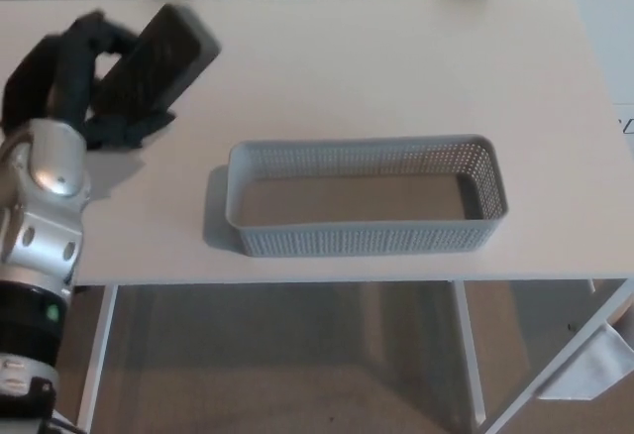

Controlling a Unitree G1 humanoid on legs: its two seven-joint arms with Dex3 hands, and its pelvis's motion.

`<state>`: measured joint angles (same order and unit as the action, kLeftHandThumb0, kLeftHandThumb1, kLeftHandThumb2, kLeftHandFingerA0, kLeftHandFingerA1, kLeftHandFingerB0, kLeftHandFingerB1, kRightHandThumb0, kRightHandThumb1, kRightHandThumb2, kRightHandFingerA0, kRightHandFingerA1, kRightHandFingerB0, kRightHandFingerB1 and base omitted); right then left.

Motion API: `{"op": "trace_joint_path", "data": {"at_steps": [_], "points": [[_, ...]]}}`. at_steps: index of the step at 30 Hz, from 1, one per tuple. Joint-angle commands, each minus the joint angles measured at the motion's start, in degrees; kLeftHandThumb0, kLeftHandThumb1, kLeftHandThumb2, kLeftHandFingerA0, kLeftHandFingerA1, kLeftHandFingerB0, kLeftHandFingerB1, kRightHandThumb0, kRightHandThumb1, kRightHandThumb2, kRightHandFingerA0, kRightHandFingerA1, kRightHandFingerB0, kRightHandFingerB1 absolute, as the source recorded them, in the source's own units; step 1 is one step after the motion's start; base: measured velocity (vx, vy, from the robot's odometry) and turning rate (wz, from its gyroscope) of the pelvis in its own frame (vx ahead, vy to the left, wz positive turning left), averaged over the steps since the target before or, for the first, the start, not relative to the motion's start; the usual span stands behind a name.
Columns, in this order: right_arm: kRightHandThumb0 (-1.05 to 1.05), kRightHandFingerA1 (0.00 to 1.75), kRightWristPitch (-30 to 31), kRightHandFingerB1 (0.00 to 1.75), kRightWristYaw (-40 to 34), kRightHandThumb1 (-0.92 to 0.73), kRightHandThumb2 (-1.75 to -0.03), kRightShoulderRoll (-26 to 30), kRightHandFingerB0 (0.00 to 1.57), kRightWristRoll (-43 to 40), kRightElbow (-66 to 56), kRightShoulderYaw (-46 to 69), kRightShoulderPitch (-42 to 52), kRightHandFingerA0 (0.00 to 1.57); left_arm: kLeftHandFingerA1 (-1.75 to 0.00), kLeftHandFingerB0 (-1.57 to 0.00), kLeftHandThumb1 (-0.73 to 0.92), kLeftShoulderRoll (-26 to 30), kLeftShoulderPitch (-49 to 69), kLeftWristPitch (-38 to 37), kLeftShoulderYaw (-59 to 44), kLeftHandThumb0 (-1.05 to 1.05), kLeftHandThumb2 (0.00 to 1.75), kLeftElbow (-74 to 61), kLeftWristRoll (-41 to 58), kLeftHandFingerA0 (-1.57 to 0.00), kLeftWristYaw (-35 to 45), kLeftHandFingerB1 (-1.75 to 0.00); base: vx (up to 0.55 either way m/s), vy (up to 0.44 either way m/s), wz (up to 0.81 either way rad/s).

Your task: The robot walks towards a desk on which an eraser is kept on the left hand side and a container is kept on the right hand side. The robot picks up the eraser using its left hand and places it in the container.

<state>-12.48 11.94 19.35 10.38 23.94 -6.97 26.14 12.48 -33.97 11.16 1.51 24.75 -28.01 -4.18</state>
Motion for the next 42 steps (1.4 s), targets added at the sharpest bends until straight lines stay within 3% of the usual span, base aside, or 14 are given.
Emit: {"op": "trace_joint_path", "data": {"at_steps": [1,6,8,12,20,21,24,26,28,29,36,40,41,42], "points": [[-0.44,0.52,0.86,0.51,0.46,-0.54,-0.56,1.19,0.71,1.03,-0.65,-0.42,-0.17,0.82,-1.60,-0.70,0.83,-1.36,2.58,3.14,4.97,-0.21,0.64,-15.73,0.31,-0.81,6.08,-1.17,0.00,0.000,0.00],[-0.43,0.52,1.04,0.50,0.88,-0.54,-0.56,1.40,0.71,1.02,-0.93,-0.54,0.13,0.81,-1.70,-0.65,0.82,-3.32,2.21,7.89,12.67,-0.18,0.57,-28.03,-3.04,-0.70,12.07,-1.21,0.00,0.000,0.00],[-0.42,0.52,0.48,0.50,0.94,-0.54,-0.56,1.48,0.71,1.09,-0.10,-0.74,-0.04,0.81,-1.56,-0.75,0.75,-4.43,1.31,9.27,14.95,-0.11,0.60,-28.64,-3.10,-0.71,13.42,-0.89,0.00,0.000,0.00],[-0.42,0.52,0.20,0.50,0.88,-0.54,-0.56,1.79,0.72,1.16,-0.51,-0.82,0.49,0.83,-1.60,-0.76,0.77,-5.39,0.21,10.38,17.58,-0.14,0.61,-26.78,-2.04,-0.71,14.61,-0.76,0.00,0.000,0.00],[-0.42,0.52,1.15,0.50,0.96,-0.53,-0.55,2.17,0.72,1.46,-0.93,-1.42,0.17,0.83,-1.67,-0.73,0.80,-6.91,-0.66,12.46,20.36,-0.20,0.61,-23.08,-1.07,-0.70,15.56,-0.85,0.00,0.000,0.00],[-0.42,0.52,1.15,0.50,0.93,-0.53,-0.55,2.29,0.72,1.60,-1.08,-1.49,0.24,0.83,-1.65,-0.70,0.79,-7.15,-0.53,12.98,20.43,-0.21,0.62,-22.68,-0.76,-0.72,15.88,-0.58,0.00,0.000,0.00],[-0.42,0.52,1.42,0.50,1.37,-0.54,-0.56,2.40,0.72,1.39,-1.18,-1.58,0.01,0.82,-1.62,-0.71,0.83,-7.96,-0.33,13.97,20.09,-0.13,0.63,-21.36,-0.21,-0.74,16.15,-0.56,0.00,0.000,0.00],[-0.43,0.52,1.40,0.50,1.33,-0.54,-0.56,2.34,0.72,1.35,-1.10,-1.58,-0.02,0.82,-1.67,-0.69,0.84,-8.05,0.00,13.27,20.25,-0.13,0.61,-19.79,-0.16,-0.73,15.94,-0.89,0.00,0.000,0.00],[-0.42,0.52,1.19,0.50,1.47,-0.54,-0.56,2.24,0.72,1.07,-1.12,-1.49,0.03,0.83,-1.65,-0.66,0.84,-7.98,-0.17,14.07,20.38,-0.17,0.61,-18.24,-0.48,-0.70,16.22,-0.70,0.00,0.000,0.00],[-0.42,0.52,1.27,0.50,1.54,-0.54,-0.56,2.28,0.71,1.07,-1.35,-1.49,0.13,0.82,-1.63,-0.62,0.83,-7.75,-0.25,13.66,20.23,-0.17,0.63,-17.34,-0.38,-0.71,16.18,-0.95,0.00,0.000,0.00],[-0.43,0.51,1.28,0.50,1.51,-0.55,-0.56,2.65,0.72,1.72,-1.54,-1.70,-0.12,0.83,-1.61,-0.60,0.80,-6.58,-0.35,12.61,18.73,-0.16,0.64,-13.10,0.29,-0.72,15.72,-1.27,0.00,0.000,0.00],[-0.43,0.52,2.34,0.50,1.34,-0.54,-0.56,2.56,0.72,1.98,-2.38,-1.73,-0.05,0.83,-1.35,-0.82,0.80,-5.48,-0.87,12.26,18.33,-0.16,0.68,-11.05,0.94,-0.88,17.25,-0.74,0.00,0.000,0.00],[-0.43,0.51,2.51,0.50,1.59,-0.54,-0.56,2.59,0.72,1.91,-2.25,-1.76,-0.22,0.83,-0.79,-0.57,0.72,-4.69,-1.43,13.18,18.91,-0.32,0.61,-10.84,0.54,-0.96,18.84,-0.44,0.00,0.000,0.00],[-0.43,0.51,2.74,0.50,1.79,-0.55,-0.56,2.56,0.71,1.73,-2.19,-1.74,-0.30,0.81,-0.52,-0.27,0.63,-3.86,-1.82,14.41,19.55,-0.54,0.60,-11.28,0.59,-0.66,21.37,-0.32,0.00,0.000,0.00]]}}
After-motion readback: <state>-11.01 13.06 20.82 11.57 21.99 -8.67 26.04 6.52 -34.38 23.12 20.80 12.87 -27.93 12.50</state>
